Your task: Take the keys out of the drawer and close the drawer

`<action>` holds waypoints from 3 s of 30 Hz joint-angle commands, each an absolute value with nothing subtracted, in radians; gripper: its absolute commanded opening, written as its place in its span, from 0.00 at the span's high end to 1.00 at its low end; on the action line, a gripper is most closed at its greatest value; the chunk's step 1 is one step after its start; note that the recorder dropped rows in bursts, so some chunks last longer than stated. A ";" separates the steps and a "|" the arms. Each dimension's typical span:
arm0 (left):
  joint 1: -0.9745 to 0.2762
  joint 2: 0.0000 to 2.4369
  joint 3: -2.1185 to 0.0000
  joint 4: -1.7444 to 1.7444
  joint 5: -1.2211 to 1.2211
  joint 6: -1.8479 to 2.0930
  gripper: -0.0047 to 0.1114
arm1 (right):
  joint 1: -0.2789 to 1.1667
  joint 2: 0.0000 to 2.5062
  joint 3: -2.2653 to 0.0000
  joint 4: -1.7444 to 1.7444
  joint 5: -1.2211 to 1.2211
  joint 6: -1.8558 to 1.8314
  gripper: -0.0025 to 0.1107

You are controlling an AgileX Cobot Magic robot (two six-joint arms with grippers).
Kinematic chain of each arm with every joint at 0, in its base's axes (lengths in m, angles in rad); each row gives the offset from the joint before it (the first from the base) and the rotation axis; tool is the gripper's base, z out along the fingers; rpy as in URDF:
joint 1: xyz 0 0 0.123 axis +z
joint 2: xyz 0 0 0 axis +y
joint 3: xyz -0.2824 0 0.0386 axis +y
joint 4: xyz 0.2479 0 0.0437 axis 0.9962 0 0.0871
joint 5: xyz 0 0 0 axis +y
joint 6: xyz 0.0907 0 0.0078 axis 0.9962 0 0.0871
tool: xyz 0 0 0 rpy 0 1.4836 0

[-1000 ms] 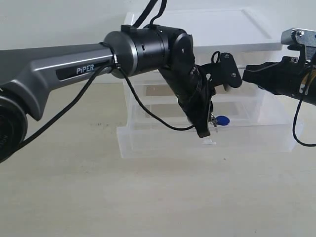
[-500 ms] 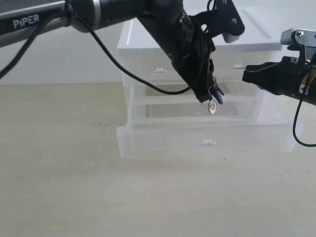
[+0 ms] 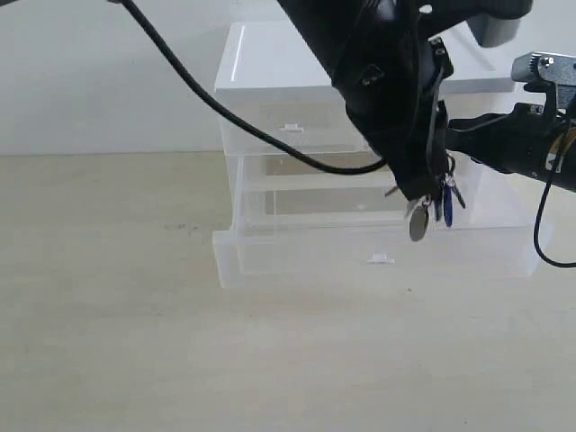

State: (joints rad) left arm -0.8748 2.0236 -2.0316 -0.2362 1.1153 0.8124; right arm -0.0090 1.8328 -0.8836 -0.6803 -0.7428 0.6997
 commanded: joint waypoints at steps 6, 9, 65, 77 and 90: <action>-0.972 1.916 -1.721 -0.279 1.016 0.857 0.92 | -0.015 1.839 -0.907 -0.615 -0.727 0.697 0.98; -0.975 1.904 -1.586 -0.279 0.892 0.874 0.92 | -0.015 1.839 -0.907 -0.615 -0.727 0.697 0.98; -0.817 2.000 -1.267 -0.262 0.131 0.856 0.92 | -0.015 1.839 -0.907 -0.615 -0.722 0.692 0.98; -0.719 2.050 -1.301 -0.247 -0.145 0.910 0.92 | -0.015 1.839 -0.907 -0.615 -0.722 0.692 0.98; -0.650 2.161 -1.421 -0.252 -0.188 0.913 0.92 | -0.015 1.839 -0.907 -0.615 -0.722 0.690 0.98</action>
